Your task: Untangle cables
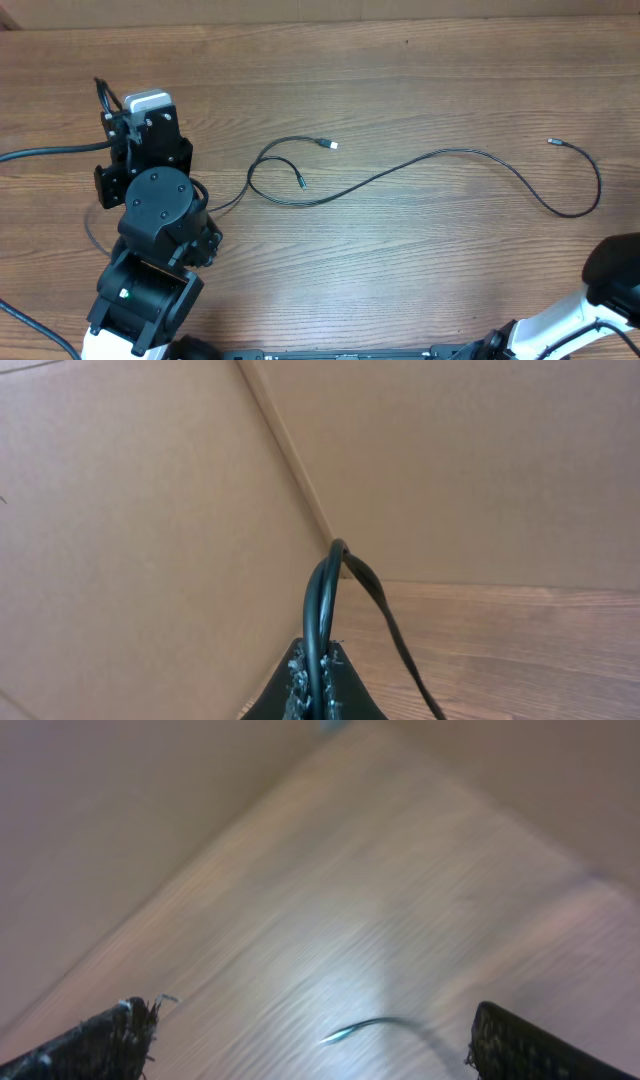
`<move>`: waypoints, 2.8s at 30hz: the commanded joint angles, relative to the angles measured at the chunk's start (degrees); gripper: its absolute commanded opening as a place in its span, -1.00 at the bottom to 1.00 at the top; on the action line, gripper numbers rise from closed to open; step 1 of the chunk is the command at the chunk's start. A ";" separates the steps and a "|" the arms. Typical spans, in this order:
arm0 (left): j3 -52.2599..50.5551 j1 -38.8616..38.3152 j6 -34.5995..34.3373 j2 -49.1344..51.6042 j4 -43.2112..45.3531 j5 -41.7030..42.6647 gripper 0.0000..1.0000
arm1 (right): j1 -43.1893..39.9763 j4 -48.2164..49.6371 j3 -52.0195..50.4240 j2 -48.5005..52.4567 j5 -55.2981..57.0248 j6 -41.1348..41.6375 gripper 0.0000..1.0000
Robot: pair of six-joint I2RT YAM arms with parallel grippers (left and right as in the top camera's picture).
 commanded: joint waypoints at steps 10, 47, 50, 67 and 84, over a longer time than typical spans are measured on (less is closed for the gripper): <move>0.70 0.35 -5.22 -0.02 -1.92 -1.97 -0.92 | 28.68 -10.23 -3.13 -3.93 -6.34 -3.69 1.00; 1.22 36.09 -1.09 -7.30 -21.03 76.28 -0.91 | 77.90 20.68 -50.95 -3.45 5.09 -24.46 1.00; 1.20 36.09 1.16 -7.30 -22.34 80.54 -0.91 | 77.92 26.53 -53.40 -3.43 3.52 -25.27 1.00; 1.20 36.09 1.31 -7.26 -22.99 81.37 -0.91 | 78.01 39.63 -54.40 4.42 -4.83 -28.09 0.68; 1.20 36.04 -4.61 -7.23 -23.08 81.40 -0.89 | 77.53 37.86 -47.58 0.33 10.40 -21.27 -0.92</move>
